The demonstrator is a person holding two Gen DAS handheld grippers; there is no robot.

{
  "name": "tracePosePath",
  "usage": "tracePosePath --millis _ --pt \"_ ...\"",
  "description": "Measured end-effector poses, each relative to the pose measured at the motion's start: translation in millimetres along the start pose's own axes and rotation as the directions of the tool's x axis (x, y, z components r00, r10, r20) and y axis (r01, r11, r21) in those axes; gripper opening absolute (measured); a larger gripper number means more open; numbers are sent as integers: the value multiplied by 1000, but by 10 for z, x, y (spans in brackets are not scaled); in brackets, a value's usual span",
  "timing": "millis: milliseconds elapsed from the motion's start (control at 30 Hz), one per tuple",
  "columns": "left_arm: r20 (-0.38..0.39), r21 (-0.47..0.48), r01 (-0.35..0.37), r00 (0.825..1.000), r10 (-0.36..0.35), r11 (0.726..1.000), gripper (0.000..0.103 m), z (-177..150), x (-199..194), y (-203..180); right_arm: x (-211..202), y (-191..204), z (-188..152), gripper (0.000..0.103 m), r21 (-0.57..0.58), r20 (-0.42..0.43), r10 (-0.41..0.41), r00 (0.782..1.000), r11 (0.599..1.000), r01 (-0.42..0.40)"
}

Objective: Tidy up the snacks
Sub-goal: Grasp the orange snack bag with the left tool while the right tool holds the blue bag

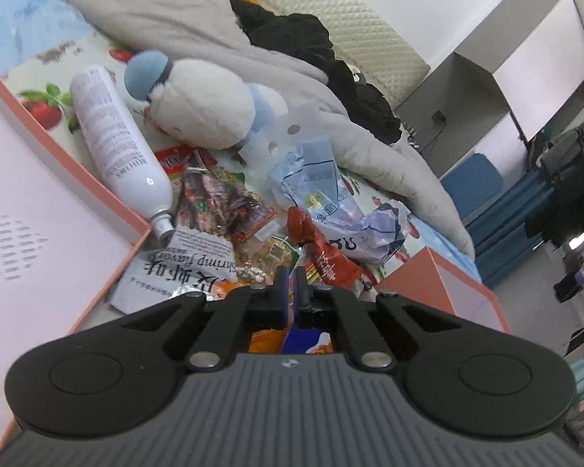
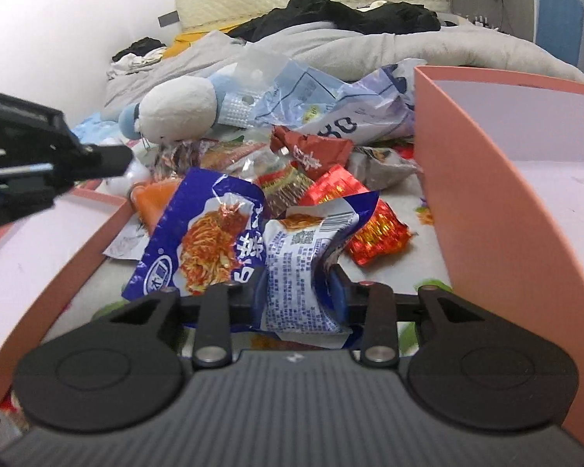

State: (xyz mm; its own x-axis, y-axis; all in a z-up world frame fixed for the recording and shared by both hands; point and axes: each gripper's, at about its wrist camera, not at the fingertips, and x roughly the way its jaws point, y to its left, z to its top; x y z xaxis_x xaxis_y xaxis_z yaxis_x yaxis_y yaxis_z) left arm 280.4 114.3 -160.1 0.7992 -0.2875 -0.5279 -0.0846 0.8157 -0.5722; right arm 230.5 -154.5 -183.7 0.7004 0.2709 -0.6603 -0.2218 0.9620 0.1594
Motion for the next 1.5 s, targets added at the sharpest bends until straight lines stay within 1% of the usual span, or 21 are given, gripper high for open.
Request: tracePosePath --millis 167,267,433,500,600,667,767,833,867,900,933,1033,1100,1133,1233,1333,1367,1400,1433,1467,1500 --pt "7 41 -17 1000 17 999 1 -205 -322 -112 -227 -14 -131 36 -27 -1 -12 1000 1000 12" --pt "-14 72 -21 1000 22 997 1 -371 -466 -180 -349 -32 -221 36 -41 -10 -19 1000 999 18" --pt "-40 116 -56 997 61 992 1 -602 -613 -238 -478 -51 -380 36 -74 -30 -33 999 997 30" --pt "-47 119 -68 996 74 991 1 -631 -628 -227 -483 -63 -412 36 -80 -41 -37 998 996 34" --pt "-44 165 -86 995 95 982 1 -603 -616 -255 -492 -60 -441 36 -99 -42 -51 998 994 47" --pt "-69 202 -68 994 84 977 2 -545 -524 -266 -489 -63 -455 36 -104 -43 -58 997 993 53" --pt "-98 270 -81 989 111 959 3 -457 -314 -307 -445 -55 -474 36 -114 -52 -73 996 991 67" --pt "-141 312 -74 982 123 947 19 -402 -133 -355 -428 -42 -480 36 -118 -53 -75 996 991 68" --pt "-165 320 -66 978 125 945 41 -378 -42 -377 -430 -37 -480 36 -121 -52 -74 996 990 68" --pt "-177 332 -56 977 121 942 59 -365 33 -405 -430 -30 -476 36 -123 -52 -74 996 990 67" --pt "-182 348 -47 976 117 936 62 -354 110 -436 -432 -29 -474 36 -124 -53 -73 996 990 66" --pt "-186 417 -51 973 140 907 62 -340 342 -576 -438 -27 -482 36 -125 -54 -71 996 990 64" --pt "-231 435 -15 965 128 900 77 -330 505 -647 -439 -29 -478 36 -125 -55 -69 996 990 62" --pt "-235 445 -23 962 141 895 79 -333 571 -678 -441 -32 -476 36 -125 -56 -67 996 990 60" --pt "-209 514 -83 953 218 854 80 -394 733 -759 -440 -38 -472 36 -128 -58 -62 996 990 54" --pt "-216 537 -111 940 264 836 79 -462 844 -729 -448 -55 -465 36 -124 -62 -56 997 991 48" --pt "-203 553 -129 937 283 823 77 -483 857 -720 -448 -55 -463 36 -123 -62 -55 997 991 47" --pt "-200 563 -136 934 295 815 70 -501 859 -707 -449 -63 -460 36 -121 -64 -53 997 992 45" --pt "-204 563 -141 931 303 814 66 -511 850 -681 -446 -70 -452 36 -117 -66 -51 996 992 43" --pt "-208 557 -145 929 307 818 60 -513 833 -659 -448 -78 -448 36 -114 -67 -48 997 993 41" --pt "-213 549 -146 928 307 823 49 -515 808 -629 -448 -80 -442 36 -113 -65 -48 997 993 40"
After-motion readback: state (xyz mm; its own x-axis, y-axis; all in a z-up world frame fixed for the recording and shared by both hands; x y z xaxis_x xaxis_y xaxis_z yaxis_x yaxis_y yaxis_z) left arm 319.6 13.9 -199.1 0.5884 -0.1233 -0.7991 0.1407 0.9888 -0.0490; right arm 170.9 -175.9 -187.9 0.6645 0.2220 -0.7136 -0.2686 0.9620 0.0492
